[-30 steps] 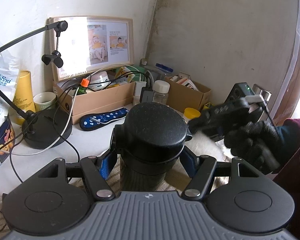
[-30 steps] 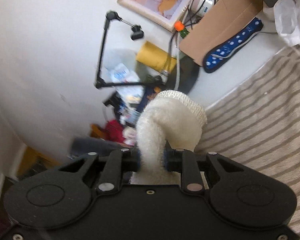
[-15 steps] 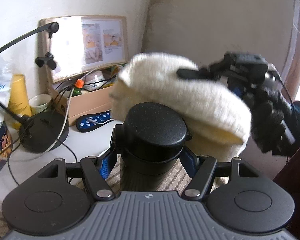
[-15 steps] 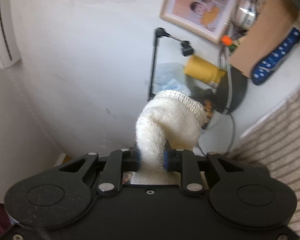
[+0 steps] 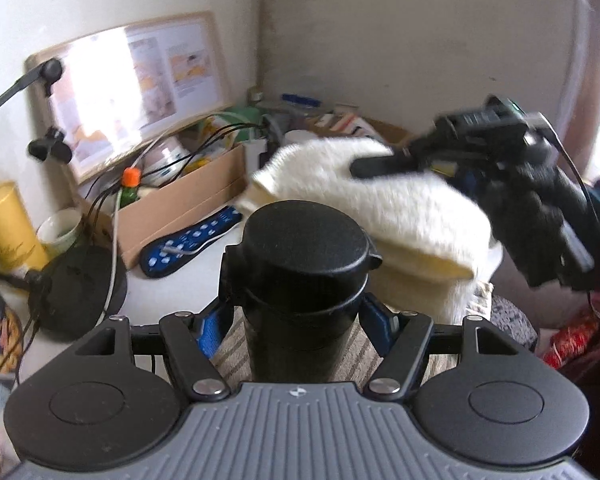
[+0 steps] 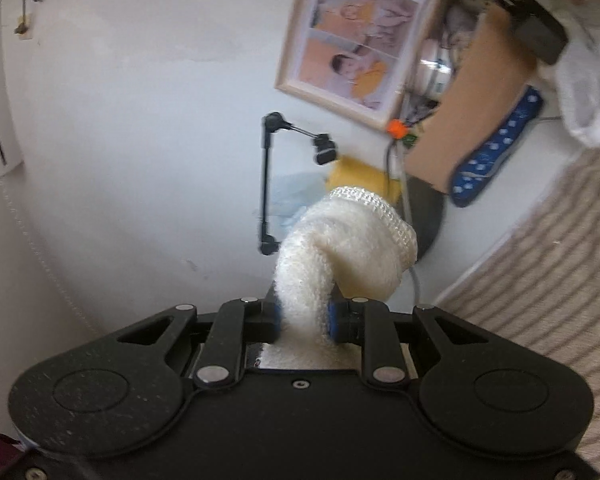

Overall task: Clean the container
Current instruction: 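Wipe the cloth over the bottle lid with the right gripper while the left gripper holds the bottle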

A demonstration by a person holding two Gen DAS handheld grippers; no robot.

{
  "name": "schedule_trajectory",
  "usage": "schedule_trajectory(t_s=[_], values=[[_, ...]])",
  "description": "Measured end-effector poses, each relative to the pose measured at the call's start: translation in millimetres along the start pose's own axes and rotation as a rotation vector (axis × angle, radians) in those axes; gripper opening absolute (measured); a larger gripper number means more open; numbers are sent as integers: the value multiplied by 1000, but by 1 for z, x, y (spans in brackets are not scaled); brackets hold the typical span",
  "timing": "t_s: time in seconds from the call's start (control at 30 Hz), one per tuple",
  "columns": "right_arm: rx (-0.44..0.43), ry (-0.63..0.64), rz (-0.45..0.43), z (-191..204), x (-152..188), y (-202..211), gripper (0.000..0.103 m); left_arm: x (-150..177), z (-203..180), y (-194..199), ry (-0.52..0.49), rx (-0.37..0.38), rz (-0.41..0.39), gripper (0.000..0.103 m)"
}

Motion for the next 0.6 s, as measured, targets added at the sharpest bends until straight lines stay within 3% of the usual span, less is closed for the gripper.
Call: schedule_trajectory(t_s=[0.27, 0.43, 0.47, 0.6], values=[[20, -29, 47, -17, 17, -9, 20, 5, 3, 4, 276, -136, 17, 72], [6, -19, 86, -19, 22, -16, 20, 2, -3, -2, 239, -199, -35, 71], [2, -12, 93, -18, 22, -16, 20, 0, -3, -1, 234, -194, -47, 65], [0, 10, 105, -16, 22, -13, 20, -3, -4, -2, 107, -116, -23, 64]])
Point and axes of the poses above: each gripper's, at about its wrist camera, not at the fingertips, and y roughly against the way its jaws point, z to its left, x to its underside, the point moved 9 cm from there along -y, roughly the way its jaws point, and after that the axes turned 10 degrees about y, right-handed, at the moved point
